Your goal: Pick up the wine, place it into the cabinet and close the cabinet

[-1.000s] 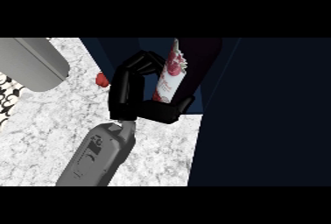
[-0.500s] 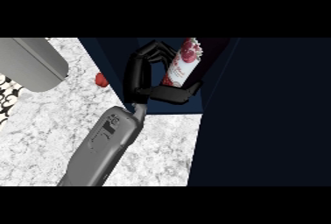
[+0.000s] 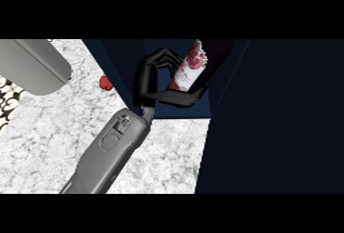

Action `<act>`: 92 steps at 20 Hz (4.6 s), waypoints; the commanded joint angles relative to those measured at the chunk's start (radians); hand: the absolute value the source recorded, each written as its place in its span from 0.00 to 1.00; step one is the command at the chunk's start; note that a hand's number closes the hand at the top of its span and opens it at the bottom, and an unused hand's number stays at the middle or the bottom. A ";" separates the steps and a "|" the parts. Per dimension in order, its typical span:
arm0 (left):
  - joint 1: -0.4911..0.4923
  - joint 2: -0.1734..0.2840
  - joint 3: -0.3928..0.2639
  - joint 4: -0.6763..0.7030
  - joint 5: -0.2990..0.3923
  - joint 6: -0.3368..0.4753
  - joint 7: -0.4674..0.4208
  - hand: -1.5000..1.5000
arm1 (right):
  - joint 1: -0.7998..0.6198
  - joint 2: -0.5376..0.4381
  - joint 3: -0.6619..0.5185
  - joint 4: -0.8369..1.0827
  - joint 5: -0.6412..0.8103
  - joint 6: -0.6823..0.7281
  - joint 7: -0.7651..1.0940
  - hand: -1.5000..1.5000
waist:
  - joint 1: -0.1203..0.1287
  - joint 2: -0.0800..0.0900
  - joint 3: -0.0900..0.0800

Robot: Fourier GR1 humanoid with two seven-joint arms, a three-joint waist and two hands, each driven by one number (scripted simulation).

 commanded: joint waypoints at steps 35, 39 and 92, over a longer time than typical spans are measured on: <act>-0.248 -0.001 0.075 0.767 0.377 -0.076 -0.481 1.00 | 0.023 0.044 0.019 -0.055 -0.069 0.020 -0.004 0.00 | -0.034 0.013 -0.001; -0.289 -0.001 0.078 0.819 0.390 -0.070 -0.481 1.00 | -0.006 0.033 -0.014 -0.001 -0.089 0.034 -0.025 0.00 | -0.029 0.012 -0.001; -0.179 -0.001 0.199 0.989 0.512 -0.232 -0.505 1.00 | -0.079 0.107 0.085 0.017 -0.073 0.023 -0.055 0.00 | -0.152 0.033 -0.005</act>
